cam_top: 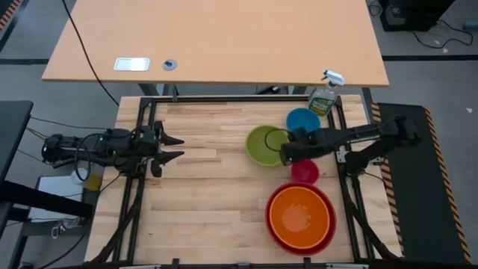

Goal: Nest bowls inside each other
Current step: Stack the green bowl on the orange bowl

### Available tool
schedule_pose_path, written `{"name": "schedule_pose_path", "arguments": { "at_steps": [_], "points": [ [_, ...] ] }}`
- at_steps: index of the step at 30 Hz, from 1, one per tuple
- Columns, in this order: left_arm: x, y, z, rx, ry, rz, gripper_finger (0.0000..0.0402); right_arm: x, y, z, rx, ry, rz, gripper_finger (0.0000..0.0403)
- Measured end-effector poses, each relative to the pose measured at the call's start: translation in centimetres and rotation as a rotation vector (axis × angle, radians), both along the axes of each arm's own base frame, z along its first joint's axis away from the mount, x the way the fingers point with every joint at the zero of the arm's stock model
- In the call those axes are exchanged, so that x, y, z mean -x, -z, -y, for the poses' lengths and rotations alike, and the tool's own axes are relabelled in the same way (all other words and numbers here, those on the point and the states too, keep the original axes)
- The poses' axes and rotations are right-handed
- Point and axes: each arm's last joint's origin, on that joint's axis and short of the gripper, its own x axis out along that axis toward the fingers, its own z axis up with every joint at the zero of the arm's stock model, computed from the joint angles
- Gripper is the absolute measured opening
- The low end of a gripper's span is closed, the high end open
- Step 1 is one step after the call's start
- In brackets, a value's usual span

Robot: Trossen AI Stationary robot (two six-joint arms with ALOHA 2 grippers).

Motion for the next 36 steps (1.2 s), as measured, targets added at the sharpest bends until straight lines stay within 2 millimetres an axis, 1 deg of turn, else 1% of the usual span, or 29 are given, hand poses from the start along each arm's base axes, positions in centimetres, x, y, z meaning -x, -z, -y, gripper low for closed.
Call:
{"name": "schedule_pose_path", "arguments": {
  "at_steps": [7, 9, 12, 15, 23, 26, 31, 36],
  "points": [
    [0.0, -0.1, 0.0, -0.017, 0.001, 0.005, 0.0192, -0.3, 1.7, 2.7, -0.011, 0.087, 0.051, 0.0277],
    [0.0, -0.1, 0.0, -0.016, 0.001, 0.01, 0.0192, -0.2, 2.4, 3.4, -0.019, 0.113, 0.068, 0.0284],
    [0.0, -0.1, 0.0, -0.01, 0.001, 0.012, 0.0192, 0.0, 3.3, 4.1, -0.031, 0.143, 0.073, 0.0281],
    [0.0, -0.1, 0.0, -0.009, 0.001, 0.011, 0.0192, 0.2, 4.3, 4.5, -0.05, 0.156, 0.084, 0.0266],
    [0.0, -0.1, 0.0, -0.017, 0.001, 0.01, 0.0192, -0.1, 5.9, 5.2, -0.038, 0.159, 0.178, 0.0204],
    [0.0, -0.1, 0.0, -0.019, 0.002, 0.01, 0.0192, -0.2, 6.5, 5.4, -0.053, 0.162, 0.169, 0.0184],
    [0.0, -0.1, 0.0, -0.02, 0.002, 0.01, 0.0192, -1.2, 7.7, 5.9, -0.095, 0.129, 0.163, 0.0147],
    [0.0, -0.1, 0.0, -0.02, 0.002, 0.009, 0.0192, -2.3, 9.0, 6.6, -0.109, 0.083, 0.176, 0.0091]
  ]
}}
